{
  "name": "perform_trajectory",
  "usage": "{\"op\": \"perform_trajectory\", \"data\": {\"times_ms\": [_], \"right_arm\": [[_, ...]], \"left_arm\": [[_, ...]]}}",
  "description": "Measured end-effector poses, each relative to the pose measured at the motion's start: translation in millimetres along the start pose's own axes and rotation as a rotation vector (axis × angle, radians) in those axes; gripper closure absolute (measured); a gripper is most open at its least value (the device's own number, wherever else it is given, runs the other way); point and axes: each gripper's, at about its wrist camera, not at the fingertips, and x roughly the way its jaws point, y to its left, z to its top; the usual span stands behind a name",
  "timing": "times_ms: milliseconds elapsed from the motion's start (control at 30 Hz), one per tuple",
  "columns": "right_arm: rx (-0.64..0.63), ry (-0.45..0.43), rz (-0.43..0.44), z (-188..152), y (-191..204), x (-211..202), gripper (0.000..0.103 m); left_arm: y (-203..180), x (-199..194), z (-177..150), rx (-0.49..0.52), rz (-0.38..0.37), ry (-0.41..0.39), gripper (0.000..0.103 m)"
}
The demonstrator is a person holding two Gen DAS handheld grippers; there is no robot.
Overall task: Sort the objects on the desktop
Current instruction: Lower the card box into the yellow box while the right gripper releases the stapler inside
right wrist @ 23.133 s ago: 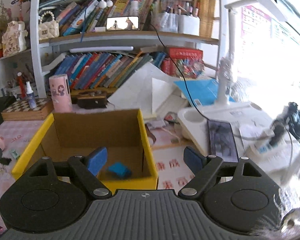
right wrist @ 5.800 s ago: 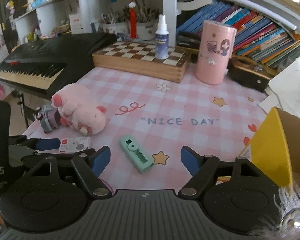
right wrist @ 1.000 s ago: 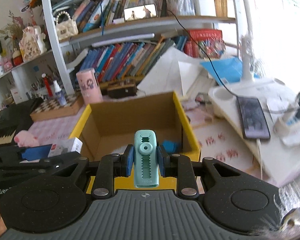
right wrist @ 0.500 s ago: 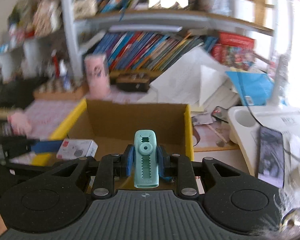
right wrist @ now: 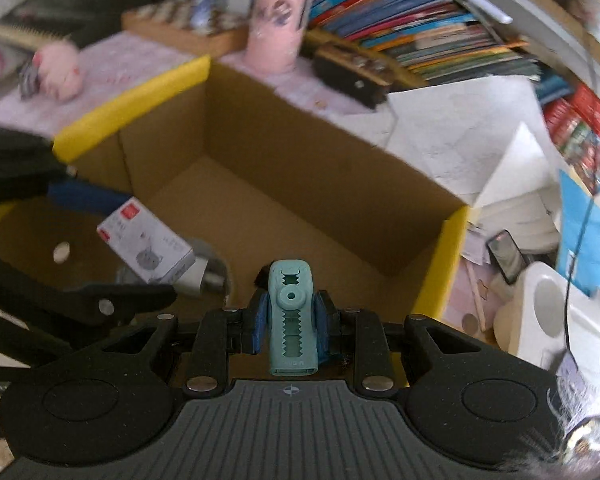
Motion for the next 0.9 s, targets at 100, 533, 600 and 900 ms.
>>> {"op": "perform_trajectory", "data": {"times_ms": [100, 533, 600, 900], "right_arm": [[-0.039, 0.051, 0.015, 0, 2, 13, 0.080], [-0.126, 0.126, 0.070, -6, 0, 28, 0.080], [-0.124, 0.126, 0.072, -5, -1, 28, 0.081], [0.008, 0.003, 0.065, -2, -6, 9, 0.060]], "left_arm": [[3, 6, 0, -0.023, -0.026, 0.030, 0.044], [-3, 9, -2, -0.045, -0.039, 0.054, 0.044], [-3, 9, -2, -0.051, -0.039, 0.053, 0.044], [-6, -16, -4, -0.003, 0.012, -0.070, 0.034]]}}
